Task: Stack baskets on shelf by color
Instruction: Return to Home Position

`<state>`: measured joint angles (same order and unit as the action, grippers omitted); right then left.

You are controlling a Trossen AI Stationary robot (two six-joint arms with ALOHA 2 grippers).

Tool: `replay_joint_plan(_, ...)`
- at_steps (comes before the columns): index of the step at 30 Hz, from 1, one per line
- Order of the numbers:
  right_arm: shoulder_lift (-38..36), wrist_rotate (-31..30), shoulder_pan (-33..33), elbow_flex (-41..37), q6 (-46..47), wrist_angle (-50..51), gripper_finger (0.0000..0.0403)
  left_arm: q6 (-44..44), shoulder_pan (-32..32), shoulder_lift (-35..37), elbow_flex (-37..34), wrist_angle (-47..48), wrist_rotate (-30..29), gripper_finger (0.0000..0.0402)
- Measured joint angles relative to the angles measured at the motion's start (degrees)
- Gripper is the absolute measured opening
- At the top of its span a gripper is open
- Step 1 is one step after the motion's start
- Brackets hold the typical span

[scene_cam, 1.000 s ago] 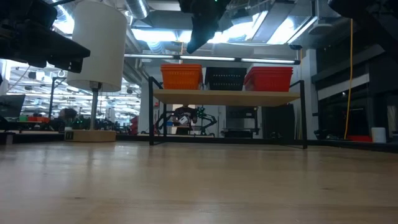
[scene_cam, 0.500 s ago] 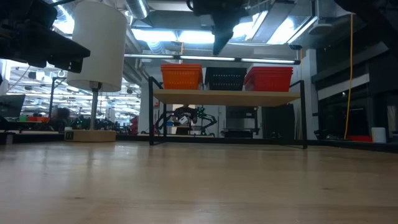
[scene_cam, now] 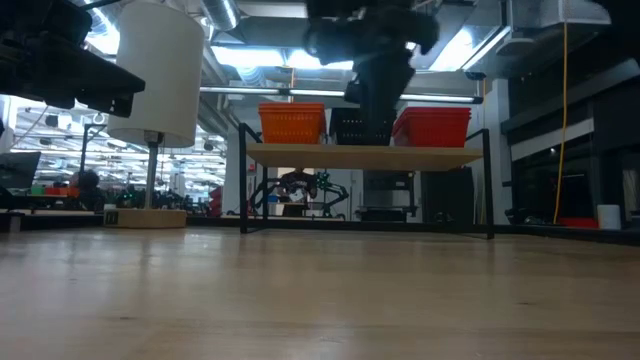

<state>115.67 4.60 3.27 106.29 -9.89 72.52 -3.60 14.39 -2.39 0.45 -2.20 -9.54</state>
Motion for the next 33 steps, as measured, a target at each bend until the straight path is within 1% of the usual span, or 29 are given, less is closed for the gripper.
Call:
replay_joint_plan(3, -5.8, 3.0, 0.2, -9.7, -0.7, -7.7, 0.0098, 0.0, 0.0, 0.0, 0.0, 0.0, 0.0, 0.0080)
replay_joint_plan(5, -9.9, 2.4, 0.2, -16.0, 1.5, -11.3, 0.0098, 0.0, 0.0, 0.0, 0.0, 0.0, 0.0, 0.0080)
replay_joint_plan(9, -20.9, 2.2, -0.1, -28.2, 7.0, -19.4, 0.0098, 0.0, 0.0, 0.0, 0.0, 0.0, 0.0, 0.0080)
replay_joint_plan(14, -33.3, -2.6, -0.9, -43.0, 14.3, -31.7, 0.0098, 0.0, 0.0, 0.0, 0.0, 0.0, 0.0, 0.0080)
replay_joint_plan(18, -40.8, -6.6, -1.1, -53.6, 18.7, -42.0, 0.0098, 0.0, 0.0, 0.0, 0.0, 0.0, 0.0, 0.0080)
replay_joint_plan(23, -47.6, -7.6, -1.0, -63.3, 18.6, -55.3, 0.0098, 0.0, 0.0, 0.0, 0.0, 0.0, 0.0, 0.0080)
replay_joint_plan(26, -51.4, -7.6, -0.4, -67.5, 18.2, -61.2, 0.0098, 0.0, 0.0, 0.0, 0.0, 0.0, 0.0, 0.0080)
replay_joint_plan(29, -56.2, -7.9, 0.3, -72.1, 15.0, -65.6, 0.0098, 0.0, 0.0, 0.0, 0.0, 0.0, 0.0, 0.0080)
replay_joint_plan(33, -63.3, -11.4, 0.3, -78.1, 12.1, -71.2, 0.0098, 0.0, 0.0, 0.0, 0.0, 0.0, 0.0, 0.0080)
